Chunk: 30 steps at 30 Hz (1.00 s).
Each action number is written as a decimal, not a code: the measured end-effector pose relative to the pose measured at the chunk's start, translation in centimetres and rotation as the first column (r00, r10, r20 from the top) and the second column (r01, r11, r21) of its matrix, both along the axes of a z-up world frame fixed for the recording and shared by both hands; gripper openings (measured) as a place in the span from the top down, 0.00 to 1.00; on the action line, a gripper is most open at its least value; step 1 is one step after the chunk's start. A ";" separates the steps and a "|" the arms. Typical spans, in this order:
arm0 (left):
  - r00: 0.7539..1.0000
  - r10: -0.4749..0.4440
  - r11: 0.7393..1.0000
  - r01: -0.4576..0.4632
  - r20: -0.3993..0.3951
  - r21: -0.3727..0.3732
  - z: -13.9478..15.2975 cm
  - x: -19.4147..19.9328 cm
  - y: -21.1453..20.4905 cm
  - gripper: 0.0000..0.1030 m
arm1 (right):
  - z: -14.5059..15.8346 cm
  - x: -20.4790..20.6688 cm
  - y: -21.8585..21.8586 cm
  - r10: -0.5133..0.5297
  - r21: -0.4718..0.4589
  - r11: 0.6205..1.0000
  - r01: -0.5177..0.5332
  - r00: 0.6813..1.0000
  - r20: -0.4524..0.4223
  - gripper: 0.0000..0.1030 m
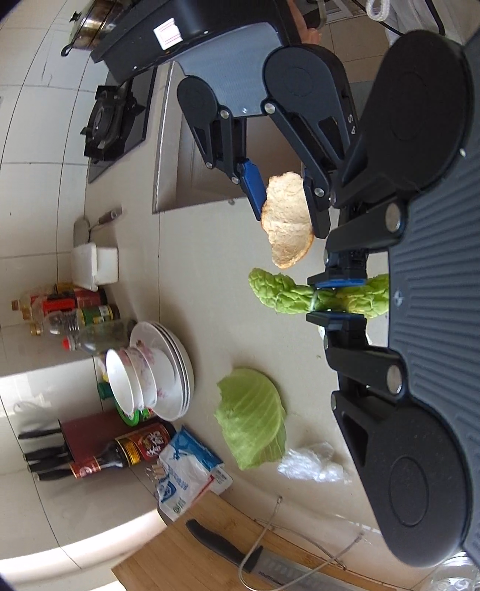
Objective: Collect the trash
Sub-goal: 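Close the right tool on the orange peel and lift it, then carry the orange peel and leaf strip over the white bucket with both tools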
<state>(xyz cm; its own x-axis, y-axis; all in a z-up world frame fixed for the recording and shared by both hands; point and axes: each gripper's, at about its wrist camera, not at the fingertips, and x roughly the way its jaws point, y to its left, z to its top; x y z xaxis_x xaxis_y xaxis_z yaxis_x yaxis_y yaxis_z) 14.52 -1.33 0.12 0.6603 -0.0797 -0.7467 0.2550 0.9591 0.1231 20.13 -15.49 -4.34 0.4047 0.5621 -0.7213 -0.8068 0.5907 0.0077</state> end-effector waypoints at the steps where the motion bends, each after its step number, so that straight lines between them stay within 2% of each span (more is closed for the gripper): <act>1: 1.000 -0.019 1.000 0.019 0.001 -0.003 0.0 0.1 -0.7 0.90 | 0.0 -0.1 -1.0 -0.021 -0.001 1.000 0.021 1.000 0.001 0.44; 8: 0.987 -0.160 0.987 0.160 0.013 -0.025 0.2 0.9 -5.9 0.90 | -0.2 -1.1 -6.9 -0.173 -0.019 0.985 0.173 0.985 0.005 0.44; 16: 0.963 -0.271 0.961 0.271 0.013 -0.048 -0.5 2.1 -11.4 0.90 | -2.4 -1.3 -13.1 -0.322 -0.049 0.946 0.321 0.946 -0.028 0.44; 22: 0.954 -0.300 0.952 0.299 -0.005 -0.061 -1.6 2.9 -14.1 0.90 | -5.4 -0.7 -16.4 -0.392 -0.077 0.919 0.387 0.917 -0.075 0.44; 27: 0.955 -0.297 0.953 0.296 -0.014 -0.067 -2.1 3.5 -15.2 0.90 | -7.6 0.1 -17.8 -0.409 -0.091 0.912 0.401 0.907 -0.103 0.43; 30: 0.956 -0.292 0.955 0.290 -0.014 -0.065 -2.3 3.7 -15.7 0.90 | -8.9 0.8 -18.2 -0.404 -0.088 0.914 0.395 0.904 -0.142 0.37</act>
<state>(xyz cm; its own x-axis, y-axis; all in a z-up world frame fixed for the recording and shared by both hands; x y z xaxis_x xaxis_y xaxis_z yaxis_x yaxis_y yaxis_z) 18.25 -16.99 -2.13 0.5839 -0.3122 -0.7494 0.5261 0.8485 0.0565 20.92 -33.65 -13.21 0.4687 0.3334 -0.8180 -0.4941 0.8666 0.0700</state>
